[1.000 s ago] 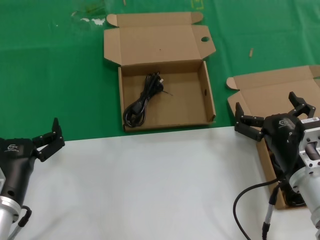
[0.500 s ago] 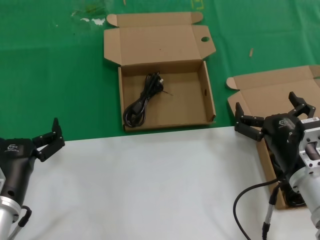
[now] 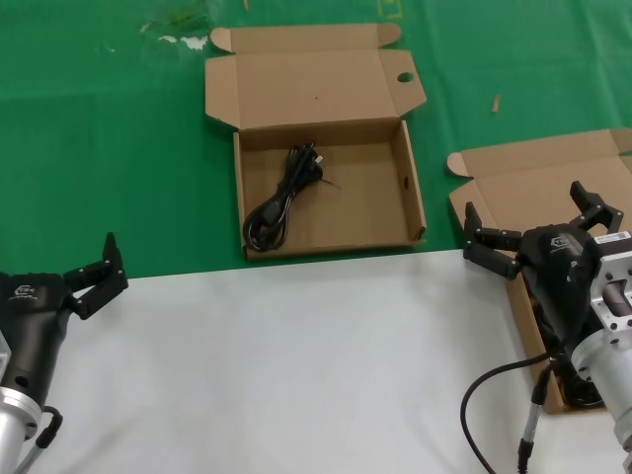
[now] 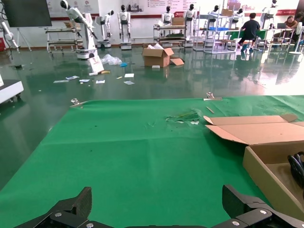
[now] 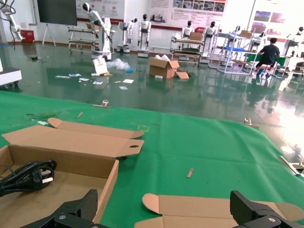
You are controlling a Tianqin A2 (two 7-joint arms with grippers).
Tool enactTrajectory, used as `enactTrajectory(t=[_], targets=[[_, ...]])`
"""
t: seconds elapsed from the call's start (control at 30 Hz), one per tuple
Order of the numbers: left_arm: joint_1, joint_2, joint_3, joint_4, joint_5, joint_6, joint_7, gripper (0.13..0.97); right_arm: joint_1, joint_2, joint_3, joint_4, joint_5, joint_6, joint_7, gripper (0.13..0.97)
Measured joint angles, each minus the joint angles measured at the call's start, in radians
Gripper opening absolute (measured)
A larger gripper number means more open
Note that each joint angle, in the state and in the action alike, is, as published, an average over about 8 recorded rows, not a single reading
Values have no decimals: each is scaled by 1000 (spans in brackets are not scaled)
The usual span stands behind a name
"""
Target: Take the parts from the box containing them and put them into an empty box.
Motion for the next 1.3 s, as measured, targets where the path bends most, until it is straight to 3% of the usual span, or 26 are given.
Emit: enactTrajectory(t=[1.3], targets=[[0,0,0,0,0,0,0,966,0,0,0,0,0,0,0,966]])
